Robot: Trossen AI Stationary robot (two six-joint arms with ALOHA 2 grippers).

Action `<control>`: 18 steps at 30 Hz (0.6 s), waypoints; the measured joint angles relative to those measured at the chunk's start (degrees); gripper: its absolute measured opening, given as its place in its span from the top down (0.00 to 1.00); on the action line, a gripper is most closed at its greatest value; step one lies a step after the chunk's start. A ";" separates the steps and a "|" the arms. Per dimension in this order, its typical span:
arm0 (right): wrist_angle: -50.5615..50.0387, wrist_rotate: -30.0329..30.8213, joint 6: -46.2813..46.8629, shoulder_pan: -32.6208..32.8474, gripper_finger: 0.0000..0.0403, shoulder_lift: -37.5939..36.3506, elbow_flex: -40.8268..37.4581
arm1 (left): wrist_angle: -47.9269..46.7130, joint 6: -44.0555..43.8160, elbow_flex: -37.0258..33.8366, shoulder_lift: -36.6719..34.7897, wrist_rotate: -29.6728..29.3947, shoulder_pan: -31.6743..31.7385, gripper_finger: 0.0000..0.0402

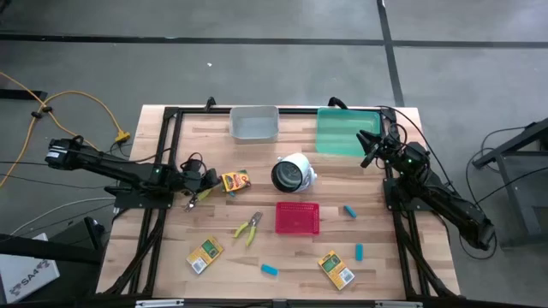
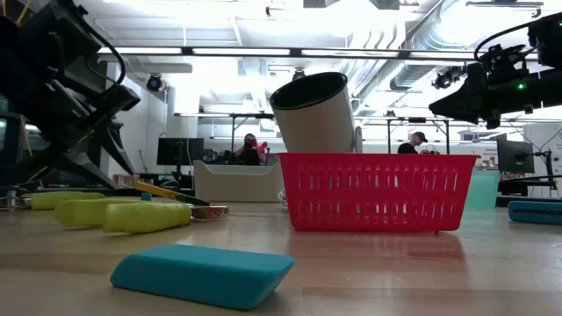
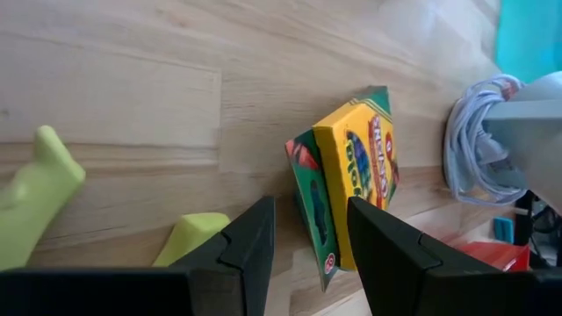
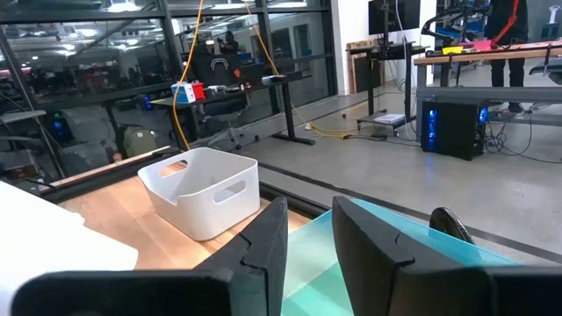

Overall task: Pick & Place School Supplies
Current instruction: Put the yellow crayon box into the green bin

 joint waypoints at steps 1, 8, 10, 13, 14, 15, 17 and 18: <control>0.00 0.00 0.01 0.00 0.79 0.01 -0.01 | -0.01 0.00 0.00 0.00 0.22 0.13 0.65; 0.00 0.00 0.01 0.00 0.79 0.00 0.00 | 0.10 0.02 0.00 0.00 0.51 0.28 0.65; 0.00 0.00 0.00 -0.01 0.79 0.00 0.00 | 0.10 0.02 0.00 0.00 0.54 0.28 0.65; 0.00 0.00 0.00 0.00 0.79 0.00 0.00 | 0.13 0.04 0.00 0.06 0.96 0.28 0.65; 0.00 0.00 0.00 0.01 0.79 0.01 0.00 | 0.21 0.04 0.00 0.40 1.01 0.28 0.65; 0.00 0.00 0.01 0.00 0.79 0.00 0.00 | 0.44 0.04 0.00 0.88 1.01 0.28 0.65; 0.00 0.00 0.00 -0.01 0.79 0.00 -0.01 | 1.61 0.05 0.00 2.18 1.04 0.28 0.65; -0.01 0.00 0.01 0.00 0.79 0.00 0.00 | 2.76 0.09 0.00 3.05 1.03 0.28 0.65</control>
